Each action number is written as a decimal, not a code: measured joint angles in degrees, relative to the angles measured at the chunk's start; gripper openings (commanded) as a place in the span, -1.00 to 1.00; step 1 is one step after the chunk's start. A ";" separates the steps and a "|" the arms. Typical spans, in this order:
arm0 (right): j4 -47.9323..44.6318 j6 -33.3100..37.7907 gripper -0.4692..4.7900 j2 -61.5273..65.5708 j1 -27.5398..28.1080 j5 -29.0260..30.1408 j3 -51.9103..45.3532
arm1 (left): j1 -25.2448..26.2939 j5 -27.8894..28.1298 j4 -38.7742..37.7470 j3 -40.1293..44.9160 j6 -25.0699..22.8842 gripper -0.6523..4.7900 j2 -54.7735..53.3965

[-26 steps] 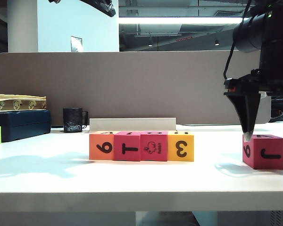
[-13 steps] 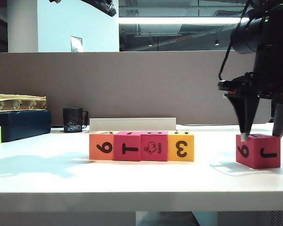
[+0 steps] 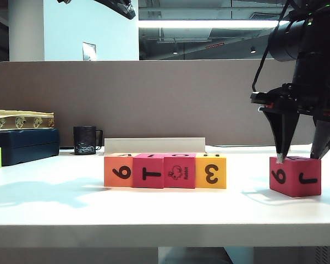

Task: Select the appropriate blocks from the scattered letter blocks on the table and arrange them in a row to spell out "ALOHA".

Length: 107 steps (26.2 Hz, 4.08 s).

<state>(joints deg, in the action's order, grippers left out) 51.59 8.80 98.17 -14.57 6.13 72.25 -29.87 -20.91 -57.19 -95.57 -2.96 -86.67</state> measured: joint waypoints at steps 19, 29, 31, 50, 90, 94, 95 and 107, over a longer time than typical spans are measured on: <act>-8.76 0.57 0.19 0.04 -3.06 1.53 0.00 | -0.02 -0.02 -0.02 0.00 0.00 -0.78 0.00; -11.06 1.55 0.91 4.76 -3.76 3.10 -0.37 | 0.00 -0.04 -0.02 0.00 0.00 -0.78 0.00; -10.80 1.64 0.91 4.55 -3.76 3.13 -0.20 | 0.00 -0.02 -0.04 0.00 0.00 -0.78 0.00; 0.68 -0.79 0.42 4.15 -3.67 3.96 12.39 | 0.07 -0.02 -0.11 -0.02 0.00 -0.78 0.00; 5.86 -8.70 -0.84 9.20 -2.03 -3.72 12.28 | 0.04 -0.02 0.07 -0.04 -0.02 -0.78 0.00; 5.68 -8.70 -0.84 9.35 -2.05 -0.66 12.28 | 0.04 -0.04 0.66 -0.04 -0.02 -0.78 0.00; 5.62 -8.68 -0.84 9.35 -2.05 1.03 12.28 | 0.04 -0.02 0.74 -0.04 -0.02 -0.78 0.00; 4.31 -8.68 -0.84 9.35 -2.60 4.96 12.22 | 0.04 -0.04 0.83 -0.02 -0.02 -0.78 0.00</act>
<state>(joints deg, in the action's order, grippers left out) 55.90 0.12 107.53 -17.17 11.09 84.47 -29.82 -20.95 -56.36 -95.59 -2.98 -86.67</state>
